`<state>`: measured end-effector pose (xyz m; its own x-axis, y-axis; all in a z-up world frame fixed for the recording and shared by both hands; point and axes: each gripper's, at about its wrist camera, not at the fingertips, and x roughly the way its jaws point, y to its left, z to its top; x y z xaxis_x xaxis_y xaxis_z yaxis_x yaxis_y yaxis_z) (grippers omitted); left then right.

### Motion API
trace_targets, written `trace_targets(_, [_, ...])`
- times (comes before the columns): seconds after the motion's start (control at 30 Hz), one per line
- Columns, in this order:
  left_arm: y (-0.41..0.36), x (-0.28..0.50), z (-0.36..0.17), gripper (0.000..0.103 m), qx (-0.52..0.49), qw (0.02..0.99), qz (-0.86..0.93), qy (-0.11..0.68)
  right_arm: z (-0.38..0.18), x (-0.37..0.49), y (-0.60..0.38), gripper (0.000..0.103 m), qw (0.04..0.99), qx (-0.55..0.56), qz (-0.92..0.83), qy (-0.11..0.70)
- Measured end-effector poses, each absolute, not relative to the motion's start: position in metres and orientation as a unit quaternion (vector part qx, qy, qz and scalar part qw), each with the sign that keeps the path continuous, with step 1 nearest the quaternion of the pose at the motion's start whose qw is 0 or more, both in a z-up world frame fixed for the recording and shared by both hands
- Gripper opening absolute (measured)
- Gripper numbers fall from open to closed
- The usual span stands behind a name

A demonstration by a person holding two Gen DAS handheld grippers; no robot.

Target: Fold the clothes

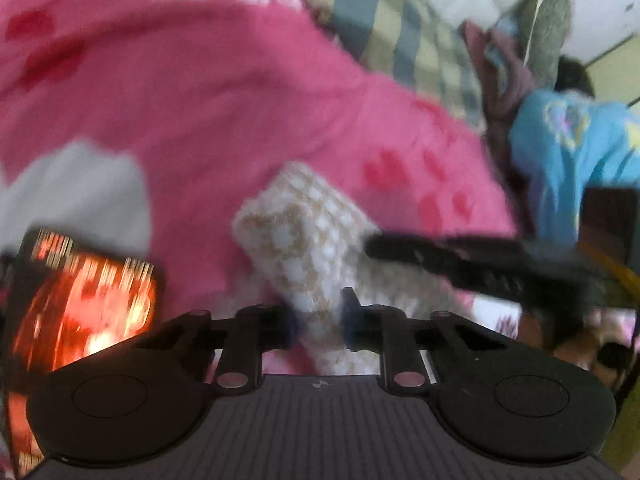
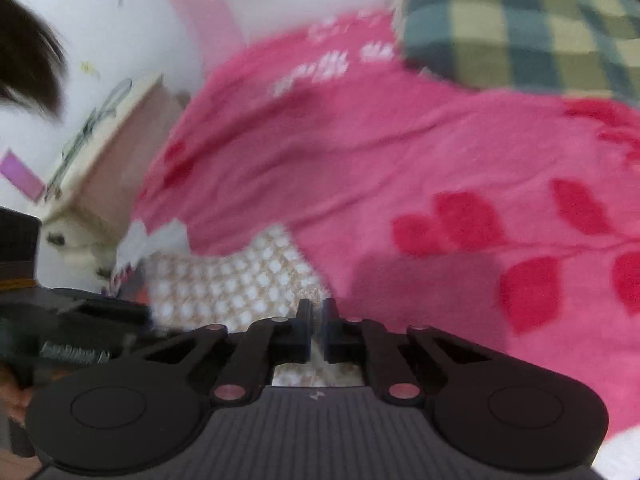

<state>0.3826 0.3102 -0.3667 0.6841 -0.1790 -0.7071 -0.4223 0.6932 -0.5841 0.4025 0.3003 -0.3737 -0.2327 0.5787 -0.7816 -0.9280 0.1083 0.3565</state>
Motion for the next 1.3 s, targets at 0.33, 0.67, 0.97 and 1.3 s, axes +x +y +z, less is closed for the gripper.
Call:
trace_targets(0.33, [0.3,0.447,-0.364,0.017,-0.247,0.909,0.035,0.334,-0.344,0.448,0.316,0.001,0.752,-0.069,0.567,0.33])
trace_targets(0.67, [0.32,0.436,-0.367,0.031,-0.265,0.894,0.09,0.349,-0.326,0.398,0.208,0.003,0.857,0.023,0.4,0.324])
trace_targets(0.97, [0.298,0.417,-0.343,0.035,-0.225,0.91,0.097,0.336,-0.36,0.403,0.024,0.003,0.866,-0.025,0.177,0.467])
trace_targets(1.3, [0.245,0.388,-0.317,0.037,-0.161,0.918,-0.027,0.361,-0.351,0.384,-0.053,0.015,0.854,0.075,0.133,0.497])
